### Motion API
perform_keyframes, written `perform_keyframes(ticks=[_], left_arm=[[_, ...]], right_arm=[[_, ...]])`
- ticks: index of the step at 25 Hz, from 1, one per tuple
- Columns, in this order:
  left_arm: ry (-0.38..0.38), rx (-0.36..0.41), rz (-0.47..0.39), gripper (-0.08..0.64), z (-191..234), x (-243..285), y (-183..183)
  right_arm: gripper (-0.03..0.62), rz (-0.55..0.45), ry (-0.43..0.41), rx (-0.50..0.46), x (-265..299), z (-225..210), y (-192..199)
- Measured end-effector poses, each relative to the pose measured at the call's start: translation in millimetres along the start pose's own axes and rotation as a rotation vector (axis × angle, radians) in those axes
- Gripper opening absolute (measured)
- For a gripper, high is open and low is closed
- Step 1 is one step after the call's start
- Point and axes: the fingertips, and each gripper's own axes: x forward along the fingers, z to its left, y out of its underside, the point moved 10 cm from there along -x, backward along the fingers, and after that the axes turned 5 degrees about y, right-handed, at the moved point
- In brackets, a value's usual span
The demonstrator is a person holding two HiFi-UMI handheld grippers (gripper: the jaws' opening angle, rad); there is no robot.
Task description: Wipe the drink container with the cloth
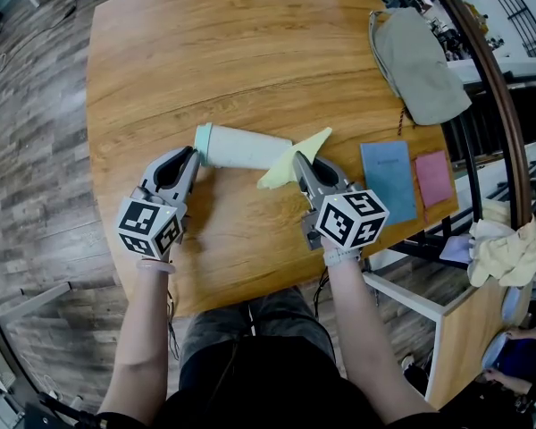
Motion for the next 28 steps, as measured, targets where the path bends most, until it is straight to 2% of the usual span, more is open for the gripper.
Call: perform_keyframes(ticks=[10,28], left_arm=[[-0.014,0.009,-0.023,0.014,-3.8,-6.9,-6.5],[-0.047,0.012,-0.085,-0.003,-14.2,-28.3,-26.2]], right_arm=[[0.015,-0.039,-0.028,-0.034,-14.0,8.8,-11.0],[0.015,-0.125,-0.048,-0.209,-53.1,29.2,-45.0]])
